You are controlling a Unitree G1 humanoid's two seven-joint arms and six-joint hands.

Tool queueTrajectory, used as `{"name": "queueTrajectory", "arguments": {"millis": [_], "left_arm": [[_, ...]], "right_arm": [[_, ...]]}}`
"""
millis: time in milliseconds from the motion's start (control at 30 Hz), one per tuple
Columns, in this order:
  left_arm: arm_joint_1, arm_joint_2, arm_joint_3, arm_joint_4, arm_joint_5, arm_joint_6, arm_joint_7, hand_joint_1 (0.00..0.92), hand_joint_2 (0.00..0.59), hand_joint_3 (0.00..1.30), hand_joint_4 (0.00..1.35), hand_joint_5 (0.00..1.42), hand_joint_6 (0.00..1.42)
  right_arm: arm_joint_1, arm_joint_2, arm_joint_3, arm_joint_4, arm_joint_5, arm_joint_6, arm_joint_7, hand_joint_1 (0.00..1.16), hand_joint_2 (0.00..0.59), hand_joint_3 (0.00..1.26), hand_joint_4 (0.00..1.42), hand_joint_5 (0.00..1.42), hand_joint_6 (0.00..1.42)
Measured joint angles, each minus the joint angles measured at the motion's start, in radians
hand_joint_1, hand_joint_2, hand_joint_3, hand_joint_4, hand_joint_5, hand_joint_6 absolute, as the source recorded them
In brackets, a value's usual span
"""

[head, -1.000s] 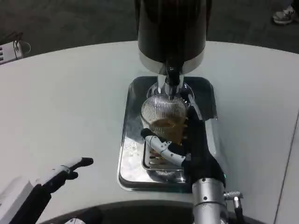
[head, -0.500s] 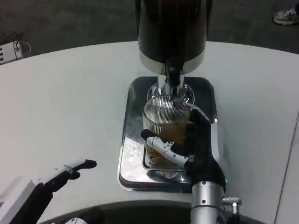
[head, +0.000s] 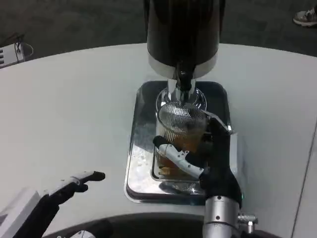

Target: Grasp the cup under the faucet to collect the drink, then remove the cup.

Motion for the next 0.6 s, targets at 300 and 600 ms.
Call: {"name": "queueTrajectory", "arguments": {"millis": [300,600], "left_arm": [[-0.039,0.000,-0.031,0.031,0.000,-0.004,0.000,0.000,0.075,0.26,0.17,0.23,0.24],[-0.065,-0.001,-0.048,0.058,0.002,-0.008,0.001,0.000,0.075,0.26,0.17,0.23,0.24]], "right_arm": [[0.105,0.007,0.037,-0.198,0.009,0.019,0.113,0.97,0.224,1.19,1.41,1.42,1.37],[0.294,-0.052,0.048,-0.453,0.007,0.055,0.269,0.97,0.219,1.19,1.42,1.42,1.38]]}}
